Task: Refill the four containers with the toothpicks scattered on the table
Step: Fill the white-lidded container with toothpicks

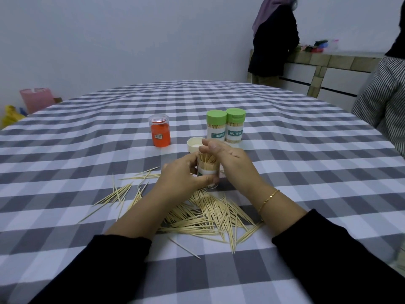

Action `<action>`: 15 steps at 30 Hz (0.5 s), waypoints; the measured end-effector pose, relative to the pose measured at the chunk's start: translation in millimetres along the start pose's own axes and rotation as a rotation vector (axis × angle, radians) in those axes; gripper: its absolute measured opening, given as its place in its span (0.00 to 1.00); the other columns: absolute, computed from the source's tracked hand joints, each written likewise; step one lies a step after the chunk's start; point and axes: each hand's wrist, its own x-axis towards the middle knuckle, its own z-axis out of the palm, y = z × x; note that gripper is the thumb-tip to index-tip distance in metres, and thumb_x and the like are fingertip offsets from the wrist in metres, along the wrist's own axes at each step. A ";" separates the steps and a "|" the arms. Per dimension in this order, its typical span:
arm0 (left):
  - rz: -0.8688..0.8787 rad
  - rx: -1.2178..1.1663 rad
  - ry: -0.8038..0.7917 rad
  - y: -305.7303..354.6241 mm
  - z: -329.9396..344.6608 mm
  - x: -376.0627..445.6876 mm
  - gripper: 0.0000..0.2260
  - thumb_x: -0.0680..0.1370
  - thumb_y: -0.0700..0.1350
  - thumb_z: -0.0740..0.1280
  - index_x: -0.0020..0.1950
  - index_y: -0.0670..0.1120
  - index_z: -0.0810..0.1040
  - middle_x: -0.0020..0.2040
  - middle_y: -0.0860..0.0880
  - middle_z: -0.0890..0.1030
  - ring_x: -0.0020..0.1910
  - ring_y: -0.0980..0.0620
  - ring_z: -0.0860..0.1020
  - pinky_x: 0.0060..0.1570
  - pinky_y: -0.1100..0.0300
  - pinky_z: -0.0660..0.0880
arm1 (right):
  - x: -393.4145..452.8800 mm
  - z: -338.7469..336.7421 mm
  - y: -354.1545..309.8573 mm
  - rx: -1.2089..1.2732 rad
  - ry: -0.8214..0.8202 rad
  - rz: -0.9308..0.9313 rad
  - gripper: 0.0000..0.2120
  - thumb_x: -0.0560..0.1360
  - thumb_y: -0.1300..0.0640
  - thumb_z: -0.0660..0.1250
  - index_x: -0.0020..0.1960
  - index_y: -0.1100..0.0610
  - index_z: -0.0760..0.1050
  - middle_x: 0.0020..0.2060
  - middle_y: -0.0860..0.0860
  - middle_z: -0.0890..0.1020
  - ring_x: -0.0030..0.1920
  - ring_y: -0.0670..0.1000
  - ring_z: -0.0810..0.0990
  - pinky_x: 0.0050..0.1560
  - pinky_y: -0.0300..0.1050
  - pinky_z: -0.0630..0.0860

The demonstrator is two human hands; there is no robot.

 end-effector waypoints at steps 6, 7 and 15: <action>-0.025 -0.005 -0.013 4.0 -1.6 -1.2 0.18 0.69 0.56 0.76 0.56 0.60 0.76 0.49 0.60 0.82 0.51 0.59 0.79 0.60 0.45 0.73 | -4.0 -12.9 -7.5 -0.113 -0.140 0.031 0.20 0.80 0.44 0.52 0.65 0.48 0.74 0.58 0.40 0.78 0.55 0.33 0.72 0.49 0.23 0.63; -0.027 -0.004 -0.014 4.6 -1.6 -1.5 0.18 0.69 0.56 0.76 0.56 0.60 0.76 0.50 0.59 0.82 0.51 0.58 0.79 0.60 0.46 0.73 | -4.1 -13.8 -7.3 -0.134 -0.157 0.029 0.19 0.80 0.44 0.52 0.64 0.46 0.74 0.60 0.39 0.77 0.56 0.33 0.72 0.49 0.22 0.63; -0.037 -0.018 -0.006 5.9 -2.3 -3.4 0.24 0.68 0.56 0.76 0.62 0.59 0.76 0.51 0.60 0.83 0.51 0.60 0.80 0.60 0.49 0.74 | 1.3 -18.2 -4.9 -0.198 -0.024 -0.065 0.12 0.82 0.51 0.54 0.50 0.45 0.76 0.53 0.46 0.81 0.49 0.32 0.75 0.47 0.21 0.67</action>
